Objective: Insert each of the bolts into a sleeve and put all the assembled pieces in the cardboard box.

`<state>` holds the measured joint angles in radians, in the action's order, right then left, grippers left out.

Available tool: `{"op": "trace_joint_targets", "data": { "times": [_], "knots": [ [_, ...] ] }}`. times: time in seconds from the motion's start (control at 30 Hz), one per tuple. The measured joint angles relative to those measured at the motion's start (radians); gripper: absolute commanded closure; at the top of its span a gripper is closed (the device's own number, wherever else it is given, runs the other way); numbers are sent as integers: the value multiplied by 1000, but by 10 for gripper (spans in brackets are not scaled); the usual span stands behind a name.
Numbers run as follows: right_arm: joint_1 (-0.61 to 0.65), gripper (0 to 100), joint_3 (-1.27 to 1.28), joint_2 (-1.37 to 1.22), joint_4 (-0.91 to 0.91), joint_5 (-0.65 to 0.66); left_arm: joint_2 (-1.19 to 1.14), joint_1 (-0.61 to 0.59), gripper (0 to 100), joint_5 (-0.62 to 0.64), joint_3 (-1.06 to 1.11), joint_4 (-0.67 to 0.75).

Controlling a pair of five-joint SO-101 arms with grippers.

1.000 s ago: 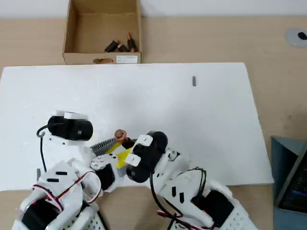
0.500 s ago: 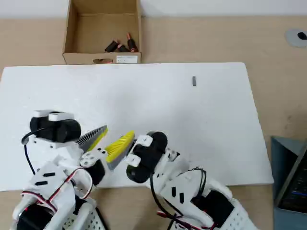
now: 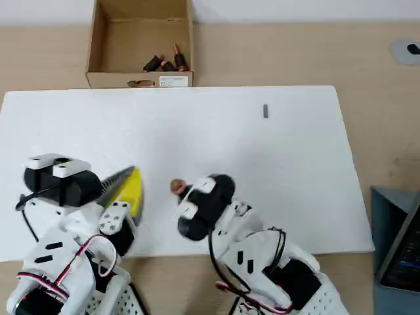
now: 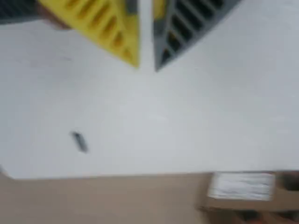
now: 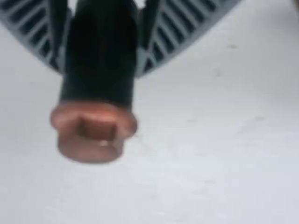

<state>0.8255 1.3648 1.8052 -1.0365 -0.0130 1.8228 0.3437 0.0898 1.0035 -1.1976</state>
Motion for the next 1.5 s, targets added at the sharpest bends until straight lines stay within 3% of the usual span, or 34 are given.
{"op": "trace_joint_targets", "data": {
  "times": [0.23,0.47,0.67,1.03,1.5],
  "knots": [
    [-212,989,0,0,-18,-66,0,-259,998,-127,104,0],
    [-288,989,-169,-71,-49,-140,-2,-425,998,-166,336,0],
    [-295,989,-414,-390,-49,-201,-2,-440,998,-166,471,38],
    [-310,989,-709,-848,104,-170,-3,-440,998,-166,666,190],
    [-336,989,-1231,-1517,310,2,-3,-440,998,-166,671,209]
  ]
}}
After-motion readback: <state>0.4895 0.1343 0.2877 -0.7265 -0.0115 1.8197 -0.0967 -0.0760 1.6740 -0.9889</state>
